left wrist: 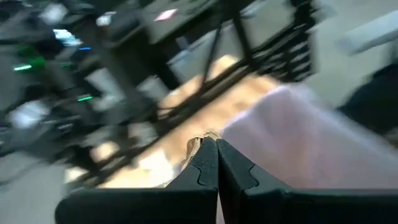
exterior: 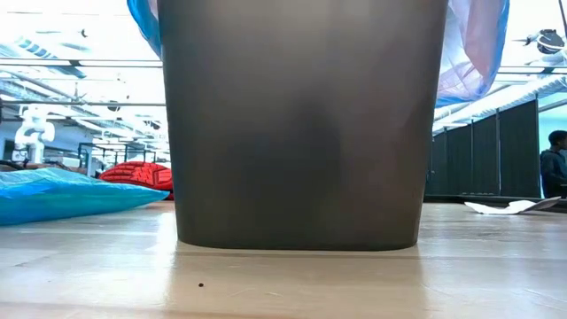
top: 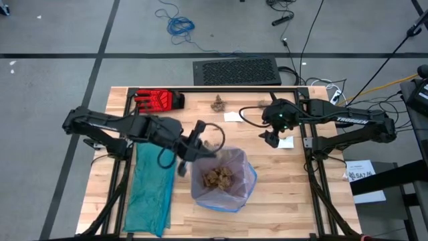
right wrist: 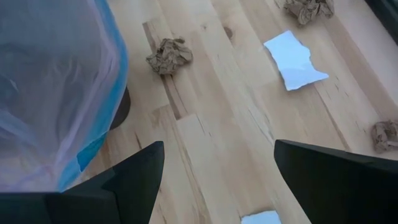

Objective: Place trash/remove bag and relplace
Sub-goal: Put the brown napkin into the black trash bin, then put the white paper into the black trash bin

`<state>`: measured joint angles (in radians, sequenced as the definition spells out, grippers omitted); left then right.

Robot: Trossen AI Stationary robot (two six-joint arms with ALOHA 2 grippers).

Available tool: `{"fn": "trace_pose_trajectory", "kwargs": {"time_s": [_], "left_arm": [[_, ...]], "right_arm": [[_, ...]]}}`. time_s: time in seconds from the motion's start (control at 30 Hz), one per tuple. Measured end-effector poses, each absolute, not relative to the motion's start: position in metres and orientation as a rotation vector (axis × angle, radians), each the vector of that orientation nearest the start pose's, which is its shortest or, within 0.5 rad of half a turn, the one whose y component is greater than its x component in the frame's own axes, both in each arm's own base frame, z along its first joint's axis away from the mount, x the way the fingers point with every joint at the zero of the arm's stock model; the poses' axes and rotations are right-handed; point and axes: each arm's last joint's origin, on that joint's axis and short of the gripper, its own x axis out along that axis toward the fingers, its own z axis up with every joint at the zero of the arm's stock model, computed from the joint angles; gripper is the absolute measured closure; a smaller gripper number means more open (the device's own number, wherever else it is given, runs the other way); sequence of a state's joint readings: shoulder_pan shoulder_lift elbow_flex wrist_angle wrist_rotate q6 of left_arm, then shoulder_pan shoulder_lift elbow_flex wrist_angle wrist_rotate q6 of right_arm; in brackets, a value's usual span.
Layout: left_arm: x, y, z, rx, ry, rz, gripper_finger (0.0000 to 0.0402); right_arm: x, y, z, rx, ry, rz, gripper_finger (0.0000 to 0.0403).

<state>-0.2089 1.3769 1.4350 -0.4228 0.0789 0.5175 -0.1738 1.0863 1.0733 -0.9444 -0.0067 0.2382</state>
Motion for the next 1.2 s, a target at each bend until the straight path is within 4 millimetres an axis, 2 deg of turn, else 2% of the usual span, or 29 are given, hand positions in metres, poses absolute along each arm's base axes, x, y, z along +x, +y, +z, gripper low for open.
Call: {"fn": "trace_pose_trajectory", "kwargs": {"time_s": [0.13,0.27,0.47,0.6,0.7,0.93,1.03,1.2], "left_arm": [[0.287,-0.077,0.403,0.412,0.319,-0.481,0.0401],[0.289,-0.079,0.397,0.3,0.39,-0.477,0.0401],[0.317,-0.085,0.367,0.259,0.506,-0.453,0.0391],[0.337,-0.089,0.341,0.248,0.593,-0.421,0.0356],[0.342,-0.09,0.332,0.265,0.632,-0.383,0.0323],[0.326,-0.084,0.356,0.301,0.558,-0.257,0.0269],[0.313,-0.082,0.372,0.309,0.51,-0.212,0.0261],[0.288,-0.081,0.395,0.312,0.434,-0.18,0.026]], "right_arm": [[0.194,-0.03,0.313,0.312,0.966,-0.235,0.0106],[0.191,-0.02,0.311,0.318,1.015,-0.207,0.0106],[0.187,-0.006,0.308,0.326,1.079,-0.203,0.0106],[0.181,0.002,0.305,0.312,1.147,-0.25,0.0106],[0.175,0.008,0.303,0.291,1.201,-0.283,0.0105],[0.166,0.023,0.295,0.196,1.239,-0.379,0.0104],[0.162,0.03,0.277,0.172,1.287,-0.394,0.0104],[0.149,0.037,0.231,0.144,1.405,-0.454,0.011]]}}
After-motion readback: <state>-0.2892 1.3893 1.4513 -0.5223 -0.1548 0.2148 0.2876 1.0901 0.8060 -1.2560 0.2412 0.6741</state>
